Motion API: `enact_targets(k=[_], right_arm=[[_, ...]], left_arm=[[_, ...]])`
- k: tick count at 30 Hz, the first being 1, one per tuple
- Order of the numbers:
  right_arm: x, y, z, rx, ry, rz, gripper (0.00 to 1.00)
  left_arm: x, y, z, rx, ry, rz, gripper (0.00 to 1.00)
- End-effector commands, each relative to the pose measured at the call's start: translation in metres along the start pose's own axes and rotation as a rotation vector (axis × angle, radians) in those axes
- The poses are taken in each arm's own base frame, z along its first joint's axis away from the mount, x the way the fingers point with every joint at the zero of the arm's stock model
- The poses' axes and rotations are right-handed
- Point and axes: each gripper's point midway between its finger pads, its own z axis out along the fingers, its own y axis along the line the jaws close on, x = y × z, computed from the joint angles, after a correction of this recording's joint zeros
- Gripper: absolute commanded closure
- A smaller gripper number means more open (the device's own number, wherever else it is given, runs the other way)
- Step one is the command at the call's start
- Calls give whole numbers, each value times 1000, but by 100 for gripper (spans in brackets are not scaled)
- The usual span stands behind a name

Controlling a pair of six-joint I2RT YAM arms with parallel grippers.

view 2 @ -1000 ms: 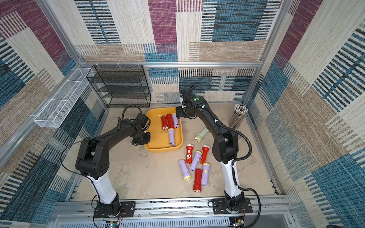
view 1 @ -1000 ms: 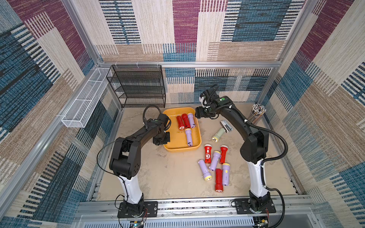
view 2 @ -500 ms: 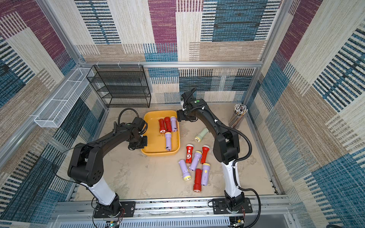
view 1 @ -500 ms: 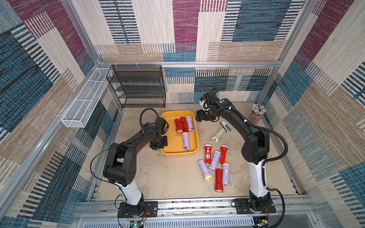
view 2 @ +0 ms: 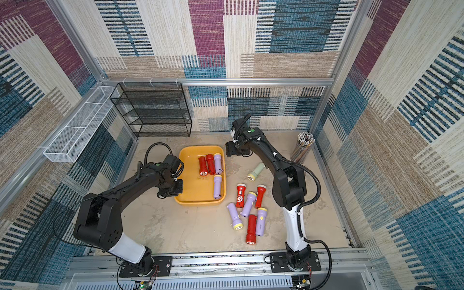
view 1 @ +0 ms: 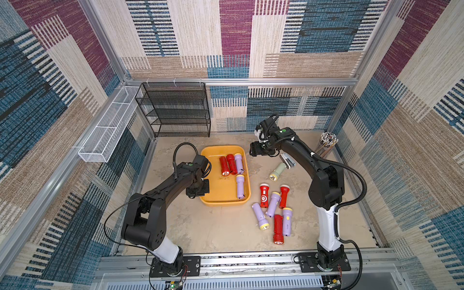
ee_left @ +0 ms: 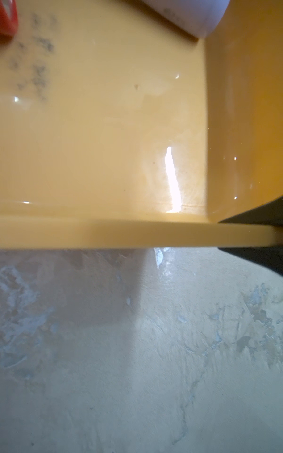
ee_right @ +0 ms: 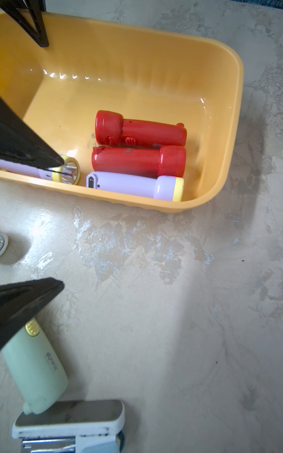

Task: Put the flashlights into the storage boxes
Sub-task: Move the storage box to the center of the board, then pick up the flashlight from the center of the board.

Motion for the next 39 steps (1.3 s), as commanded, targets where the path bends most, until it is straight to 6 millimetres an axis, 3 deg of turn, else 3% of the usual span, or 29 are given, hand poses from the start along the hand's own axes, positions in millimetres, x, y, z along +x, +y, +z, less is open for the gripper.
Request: enact_targets(k=[1, 19, 25, 28, 31, 39], right_arm=[[-8, 1, -5, -11, -34, -14, 26], [-4, -21, -1, 5, -40, 26, 26], [2, -34, -1, 33, -31, 46, 26], [6, -40, -3, 48, -25, 57, 26], [12, -48, -6, 69, -18, 81, 25], [49, -83, -9, 127, 19, 214, 25]], left_arm=[[16, 15, -5, -60, 38, -3, 91], [9, 16, -5, -86, 43, 5, 89], [-5, 7, -15, -55, 12, 6, 58], [-15, 3, -19, -46, 0, 17, 48], [-27, -4, -25, -29, -11, 31, 46], [-91, -38, -67, 53, -151, 62, 43]])
